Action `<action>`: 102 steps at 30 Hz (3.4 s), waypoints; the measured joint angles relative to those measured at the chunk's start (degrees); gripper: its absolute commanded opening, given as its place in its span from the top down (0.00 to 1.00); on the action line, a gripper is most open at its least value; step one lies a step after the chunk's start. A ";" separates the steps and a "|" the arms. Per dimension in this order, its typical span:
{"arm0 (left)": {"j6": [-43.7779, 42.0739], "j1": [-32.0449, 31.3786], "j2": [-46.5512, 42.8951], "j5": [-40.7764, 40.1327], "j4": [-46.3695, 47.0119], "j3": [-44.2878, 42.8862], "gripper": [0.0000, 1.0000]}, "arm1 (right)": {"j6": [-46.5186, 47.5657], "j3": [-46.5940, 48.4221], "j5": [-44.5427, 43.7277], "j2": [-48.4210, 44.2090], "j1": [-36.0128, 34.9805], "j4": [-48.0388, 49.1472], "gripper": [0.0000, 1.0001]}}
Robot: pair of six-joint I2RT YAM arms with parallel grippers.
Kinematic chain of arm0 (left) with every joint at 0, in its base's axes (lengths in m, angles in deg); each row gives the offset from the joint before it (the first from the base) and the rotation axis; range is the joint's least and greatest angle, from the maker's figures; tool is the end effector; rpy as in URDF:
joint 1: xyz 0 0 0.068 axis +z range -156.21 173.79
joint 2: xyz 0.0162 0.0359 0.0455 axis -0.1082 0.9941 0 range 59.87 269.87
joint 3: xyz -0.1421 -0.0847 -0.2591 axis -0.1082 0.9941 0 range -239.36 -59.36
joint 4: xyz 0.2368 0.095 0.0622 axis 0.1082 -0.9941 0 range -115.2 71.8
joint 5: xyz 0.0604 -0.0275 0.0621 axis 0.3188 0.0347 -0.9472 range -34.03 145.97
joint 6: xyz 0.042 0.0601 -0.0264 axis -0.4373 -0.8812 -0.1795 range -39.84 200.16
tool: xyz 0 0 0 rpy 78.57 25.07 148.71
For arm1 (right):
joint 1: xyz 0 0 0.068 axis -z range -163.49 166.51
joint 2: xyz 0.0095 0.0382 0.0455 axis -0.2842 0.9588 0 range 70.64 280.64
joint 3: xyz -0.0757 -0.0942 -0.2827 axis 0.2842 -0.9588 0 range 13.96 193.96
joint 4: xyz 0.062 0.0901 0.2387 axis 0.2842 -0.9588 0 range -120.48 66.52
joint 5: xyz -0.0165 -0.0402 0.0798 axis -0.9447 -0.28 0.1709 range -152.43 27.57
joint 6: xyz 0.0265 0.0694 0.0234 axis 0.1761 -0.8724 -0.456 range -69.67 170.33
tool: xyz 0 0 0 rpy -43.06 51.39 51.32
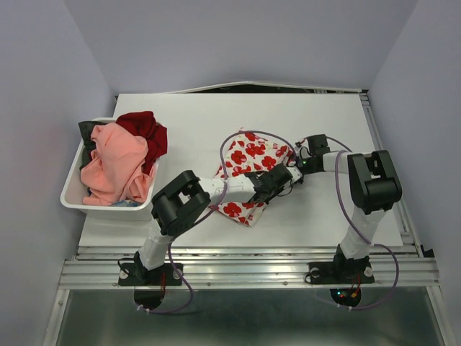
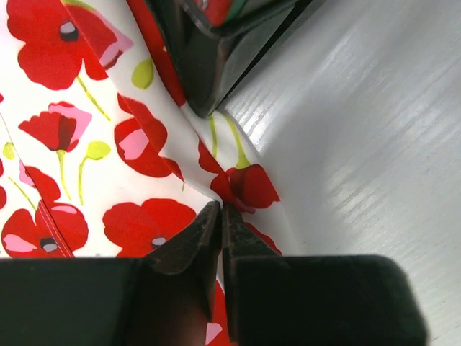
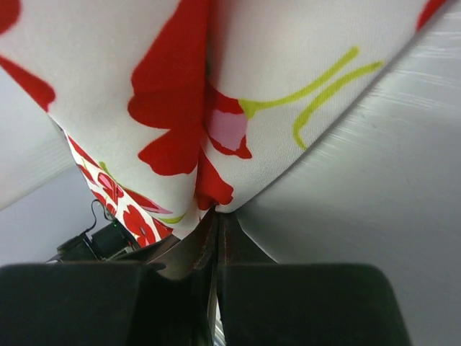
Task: Fold and stack the skirts
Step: Fold the skirt
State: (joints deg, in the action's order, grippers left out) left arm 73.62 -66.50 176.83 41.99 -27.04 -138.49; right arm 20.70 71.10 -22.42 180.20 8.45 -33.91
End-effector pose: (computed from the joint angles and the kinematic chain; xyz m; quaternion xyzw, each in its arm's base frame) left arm 0.2531 -0.4108 0.1761 0.4705 0.7947 -0.0648 0.3780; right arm 0.3653 0.0950 0.1262 0.0920 0.9123 0.3860 0.1013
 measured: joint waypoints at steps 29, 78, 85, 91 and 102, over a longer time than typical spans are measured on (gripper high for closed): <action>3.04 4.42 -7.76 14.08 -9.25 -1.73 0.54 | 3.21 0.96 3.58 -0.57 5.90 -6.08 0.71; 3.76 5.03 -0.48 17.57 -7.26 -3.34 0.63 | 2.08 2.12 8.31 3.56 4.24 -3.28 0.63; 2.54 6.08 -6.69 18.78 -8.90 -3.37 0.49 | 3.89 2.40 5.53 -0.57 5.62 -7.87 0.40; 0.11 10.95 -17.35 21.73 -8.90 -3.28 0.29 | 2.62 2.40 4.98 -2.27 5.75 -8.74 0.36; -5.33 23.58 -28.28 22.34 -8.00 9.16 0.26 | 0.85 6.97 4.50 2.36 -1.22 -8.72 0.48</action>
State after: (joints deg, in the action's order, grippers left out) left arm 68.28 -42.92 148.55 64.33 -35.04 -129.33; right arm 21.55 78.08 -17.92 182.56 7.23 -42.63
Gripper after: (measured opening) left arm 0.742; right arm 0.599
